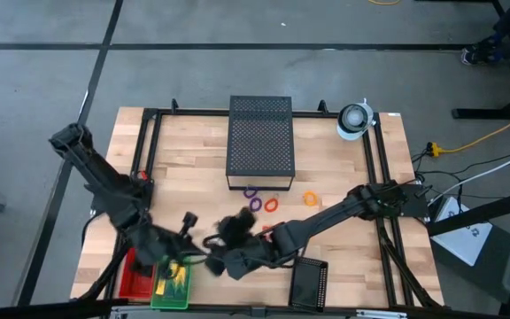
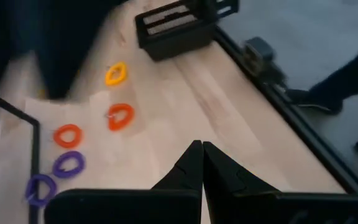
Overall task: Pick & Place Office Desk Supplies
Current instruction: Move the green bin to the top left of the table
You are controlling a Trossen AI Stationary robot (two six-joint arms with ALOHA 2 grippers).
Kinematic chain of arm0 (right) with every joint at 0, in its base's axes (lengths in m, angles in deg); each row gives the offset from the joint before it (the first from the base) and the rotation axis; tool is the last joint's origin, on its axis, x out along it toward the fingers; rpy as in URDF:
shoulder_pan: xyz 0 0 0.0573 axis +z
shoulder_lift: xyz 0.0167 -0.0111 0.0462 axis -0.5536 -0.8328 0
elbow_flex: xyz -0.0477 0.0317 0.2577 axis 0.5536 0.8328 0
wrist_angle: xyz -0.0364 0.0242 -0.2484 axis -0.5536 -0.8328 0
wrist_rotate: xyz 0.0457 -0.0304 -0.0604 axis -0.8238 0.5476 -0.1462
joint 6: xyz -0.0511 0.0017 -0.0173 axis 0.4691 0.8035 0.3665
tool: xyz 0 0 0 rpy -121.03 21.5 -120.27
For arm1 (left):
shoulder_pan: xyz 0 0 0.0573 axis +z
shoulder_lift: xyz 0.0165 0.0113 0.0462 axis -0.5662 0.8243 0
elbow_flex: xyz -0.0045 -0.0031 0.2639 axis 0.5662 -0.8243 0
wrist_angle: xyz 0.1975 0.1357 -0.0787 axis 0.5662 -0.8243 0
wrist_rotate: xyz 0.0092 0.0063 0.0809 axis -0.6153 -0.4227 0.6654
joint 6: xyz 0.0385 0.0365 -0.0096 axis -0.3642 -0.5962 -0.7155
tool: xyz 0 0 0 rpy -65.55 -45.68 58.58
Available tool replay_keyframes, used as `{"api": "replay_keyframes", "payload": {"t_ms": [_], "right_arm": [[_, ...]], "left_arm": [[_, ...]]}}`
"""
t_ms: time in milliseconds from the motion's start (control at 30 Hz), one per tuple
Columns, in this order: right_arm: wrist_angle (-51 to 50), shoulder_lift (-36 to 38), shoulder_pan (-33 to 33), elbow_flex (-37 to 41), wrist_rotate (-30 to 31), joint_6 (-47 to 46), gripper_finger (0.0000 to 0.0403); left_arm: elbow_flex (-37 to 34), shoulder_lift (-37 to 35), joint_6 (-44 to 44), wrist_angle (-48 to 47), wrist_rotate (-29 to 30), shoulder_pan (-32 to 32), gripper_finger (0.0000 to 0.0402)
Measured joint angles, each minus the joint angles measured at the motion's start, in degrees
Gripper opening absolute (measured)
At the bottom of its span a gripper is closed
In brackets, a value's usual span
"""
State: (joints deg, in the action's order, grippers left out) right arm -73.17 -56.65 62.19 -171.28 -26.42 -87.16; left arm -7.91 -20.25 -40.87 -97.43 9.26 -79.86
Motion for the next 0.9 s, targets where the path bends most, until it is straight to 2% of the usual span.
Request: {"api": "replay_keyframes", "payload": {"t_ms": [133, 233, 333, 433, 533, 700, 833, 900], "right_arm": [[-21.9, 2.7, 1.3, 0.0, 10.7, -9.6, 0.0228], [-38.4, 2.9, 2.3, 0.1, 13.4, -22.0, 0.0214], [-49.8, 2.8, 3.5, 0.2, 14.8, -33.0, 0.0203], [-49.2, 3.1, 4.1, 3.5, 14.4, -33.4, 0.0196], [-49.2, 4.6, 4.1, 7.0, 13.4, -35.4, 0.0193], [-47.1, 5.5, 4.1, 12.6, 13.1, -42.5, 0.0192], [-34.6, 5.5, 5.4, 15.2, 13.2, -42.1, 0.0192], [-24.2, 5.5, 5.7, 17.1, 12.1, -38.6, 0.0192]], "left_arm": [[-1.8, 1.0, -4.1, 6.4, -7.0, 9.2, 0.0002], [-5.0, 2.4, -6.1, 14.9, -15.6, 17.1, 0.0002], [-7.6, 3.5, -8.0, 22.5, -19.3, 23.6, 0.0002], [-8.9, 4.3, -8.7, 25.5, -20.7, 28.6, 0.0002], [-9.6, 5.1, -8.5, 26.2, -25.2, 33.1, 0.0002], [-10.4, 5.7, -8.0, 27.6, -27.5, 36.4, 0.0002], [-10.3, 5.7, -10.5, 29.4, -25.7, 36.9, 0.0002], [-10.3, 5.7, -10.8, 30.1, -25.5, 37.8, 0.0002]]}}
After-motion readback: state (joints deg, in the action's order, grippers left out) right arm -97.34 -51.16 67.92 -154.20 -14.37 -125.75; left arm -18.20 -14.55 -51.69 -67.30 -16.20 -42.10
